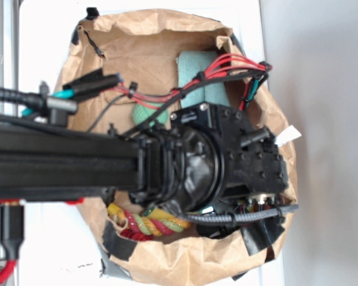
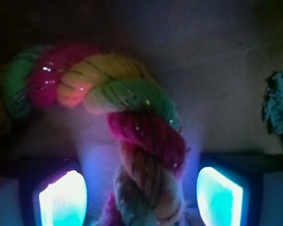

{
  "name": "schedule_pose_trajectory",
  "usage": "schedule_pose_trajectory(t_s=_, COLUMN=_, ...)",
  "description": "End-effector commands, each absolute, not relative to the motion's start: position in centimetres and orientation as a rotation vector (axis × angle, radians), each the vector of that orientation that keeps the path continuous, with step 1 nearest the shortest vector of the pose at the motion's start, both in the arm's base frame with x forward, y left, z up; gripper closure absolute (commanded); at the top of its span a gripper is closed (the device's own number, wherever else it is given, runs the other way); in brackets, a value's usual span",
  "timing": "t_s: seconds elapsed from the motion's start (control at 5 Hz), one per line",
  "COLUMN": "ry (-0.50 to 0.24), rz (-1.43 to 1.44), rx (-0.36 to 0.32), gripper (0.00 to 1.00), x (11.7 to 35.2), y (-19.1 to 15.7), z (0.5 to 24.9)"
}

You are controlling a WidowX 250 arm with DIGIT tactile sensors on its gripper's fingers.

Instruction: Grab the multicolored rope.

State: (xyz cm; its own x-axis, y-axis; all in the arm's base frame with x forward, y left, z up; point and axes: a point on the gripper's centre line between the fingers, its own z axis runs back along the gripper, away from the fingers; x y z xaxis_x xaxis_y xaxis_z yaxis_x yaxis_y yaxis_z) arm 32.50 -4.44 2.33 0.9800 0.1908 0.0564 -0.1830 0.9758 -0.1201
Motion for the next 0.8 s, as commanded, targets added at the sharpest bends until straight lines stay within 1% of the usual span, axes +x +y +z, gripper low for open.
schedule_pose_trajectory(t_s=0.0, ry=-0.102, rz=0.164, rx=-0.125, gripper=1.00, x=32.6, y=-5.3, z=3.2)
schedule_pose_trajectory(t_s=0.2, ry=-0.104, rz=0.159, rx=-0.123, gripper=1.00, x=32.7, y=-5.3, z=3.5)
schedule_pose_trajectory(t_s=0.4, ry=-0.124, rz=0.135, rx=-0.129, gripper=1.00, x=32.3, y=-5.2, z=4.8)
schedule_pose_trajectory(t_s=0.6, ry=-0.175, rz=0.074, rx=-0.162, gripper=1.00, x=30.9, y=-6.0, z=7.7)
